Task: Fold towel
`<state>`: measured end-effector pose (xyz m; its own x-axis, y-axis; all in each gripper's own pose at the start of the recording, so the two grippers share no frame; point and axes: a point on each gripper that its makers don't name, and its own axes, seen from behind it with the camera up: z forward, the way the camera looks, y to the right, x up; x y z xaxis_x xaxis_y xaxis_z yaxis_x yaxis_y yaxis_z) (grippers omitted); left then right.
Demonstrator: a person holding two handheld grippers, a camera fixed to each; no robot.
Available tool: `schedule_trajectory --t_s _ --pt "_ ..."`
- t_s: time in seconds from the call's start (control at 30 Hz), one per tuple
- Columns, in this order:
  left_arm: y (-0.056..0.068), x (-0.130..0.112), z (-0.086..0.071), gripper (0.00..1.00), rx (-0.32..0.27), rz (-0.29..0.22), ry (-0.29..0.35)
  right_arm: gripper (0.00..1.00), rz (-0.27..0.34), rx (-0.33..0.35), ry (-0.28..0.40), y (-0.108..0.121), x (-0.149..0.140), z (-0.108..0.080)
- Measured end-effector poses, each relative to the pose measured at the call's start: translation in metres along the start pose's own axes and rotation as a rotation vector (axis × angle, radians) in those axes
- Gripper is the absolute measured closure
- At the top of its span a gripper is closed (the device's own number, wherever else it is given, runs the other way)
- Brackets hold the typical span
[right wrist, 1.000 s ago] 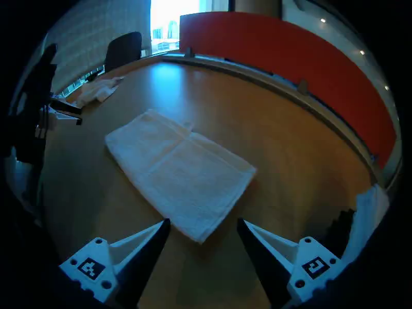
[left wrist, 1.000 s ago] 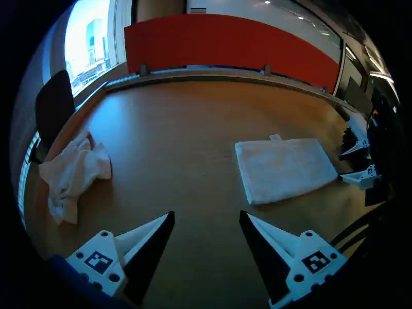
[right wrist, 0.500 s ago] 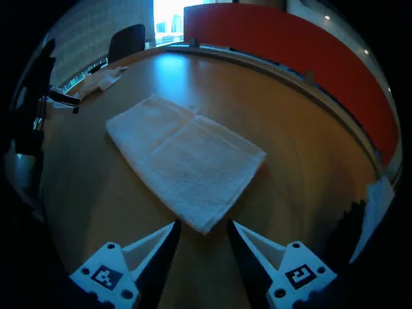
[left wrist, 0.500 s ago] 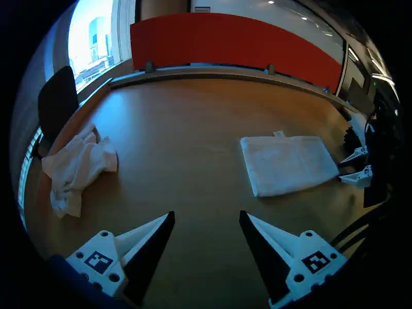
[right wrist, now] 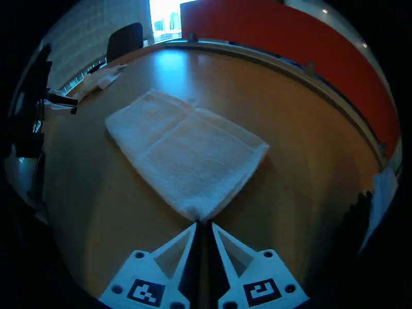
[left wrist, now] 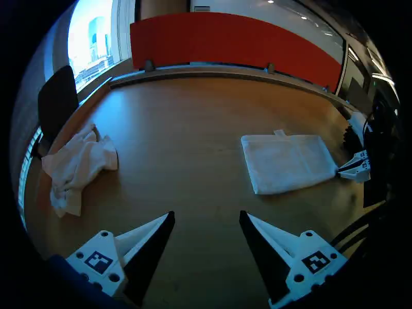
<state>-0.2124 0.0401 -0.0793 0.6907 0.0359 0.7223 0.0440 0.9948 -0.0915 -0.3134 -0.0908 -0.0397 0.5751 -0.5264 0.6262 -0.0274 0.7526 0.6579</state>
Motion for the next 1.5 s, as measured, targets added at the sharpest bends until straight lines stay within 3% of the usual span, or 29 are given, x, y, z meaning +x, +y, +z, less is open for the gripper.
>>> schedule_trajectory --t_s 0.4,0.97,1.27,1.5 --pt "-0.004 0.001 -0.002 0.07 0.002 0.003 0.001 0.91 -0.007 -0.019 0.035 -0.002 0.017 -0.01" --pt "-0.01 0.002 -0.009 0.07 0.006 -0.011 0.012 0.92 -0.106 -0.041 0.146 -0.008 0.1 -0.037" --pt "-0.012 0.004 -0.012 0.07 0.005 -0.017 0.019 0.92 -0.159 -0.033 0.196 -0.021 0.142 -0.041" --pt "-0.01 0.003 -0.012 0.07 0.0 -0.013 0.019 0.93 -0.188 -0.025 0.202 -0.027 0.155 -0.041"
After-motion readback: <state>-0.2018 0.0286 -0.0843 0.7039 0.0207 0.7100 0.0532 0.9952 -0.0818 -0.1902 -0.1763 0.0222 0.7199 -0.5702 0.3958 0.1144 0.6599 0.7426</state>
